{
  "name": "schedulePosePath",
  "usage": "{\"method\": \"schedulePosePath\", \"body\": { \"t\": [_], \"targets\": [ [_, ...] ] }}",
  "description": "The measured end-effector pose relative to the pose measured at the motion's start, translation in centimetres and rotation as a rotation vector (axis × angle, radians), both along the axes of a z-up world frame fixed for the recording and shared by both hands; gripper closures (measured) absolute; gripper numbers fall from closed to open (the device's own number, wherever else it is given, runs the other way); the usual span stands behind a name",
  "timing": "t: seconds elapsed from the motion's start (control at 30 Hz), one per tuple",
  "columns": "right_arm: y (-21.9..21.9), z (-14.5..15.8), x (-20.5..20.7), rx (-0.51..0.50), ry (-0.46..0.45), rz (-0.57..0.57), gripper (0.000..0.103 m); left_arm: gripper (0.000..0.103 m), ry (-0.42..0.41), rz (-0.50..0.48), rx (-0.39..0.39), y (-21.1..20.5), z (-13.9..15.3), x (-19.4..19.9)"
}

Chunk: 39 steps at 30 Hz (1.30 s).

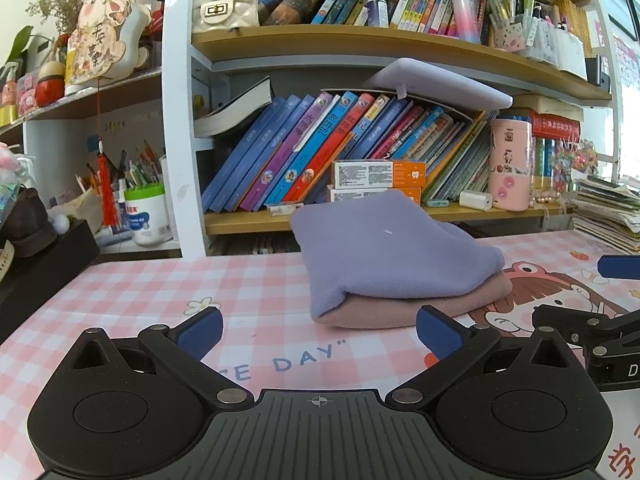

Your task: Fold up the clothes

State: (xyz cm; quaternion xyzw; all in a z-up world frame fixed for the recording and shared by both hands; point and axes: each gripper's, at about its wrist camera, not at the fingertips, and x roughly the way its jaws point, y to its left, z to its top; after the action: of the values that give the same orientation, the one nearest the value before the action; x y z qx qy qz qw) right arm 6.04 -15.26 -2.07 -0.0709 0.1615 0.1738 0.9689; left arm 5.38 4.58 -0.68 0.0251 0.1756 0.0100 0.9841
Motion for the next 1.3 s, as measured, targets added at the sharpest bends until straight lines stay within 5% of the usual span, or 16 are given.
{"method": "schedulePosePath", "body": {
  "t": [1.3],
  "targets": [
    [0.20, -0.06, 0.08, -0.006, 0.011, 0.003, 0.000, 0.000, 0.014, -0.007, 0.007, -0.09, -0.04, 0.23]
  ]
}}
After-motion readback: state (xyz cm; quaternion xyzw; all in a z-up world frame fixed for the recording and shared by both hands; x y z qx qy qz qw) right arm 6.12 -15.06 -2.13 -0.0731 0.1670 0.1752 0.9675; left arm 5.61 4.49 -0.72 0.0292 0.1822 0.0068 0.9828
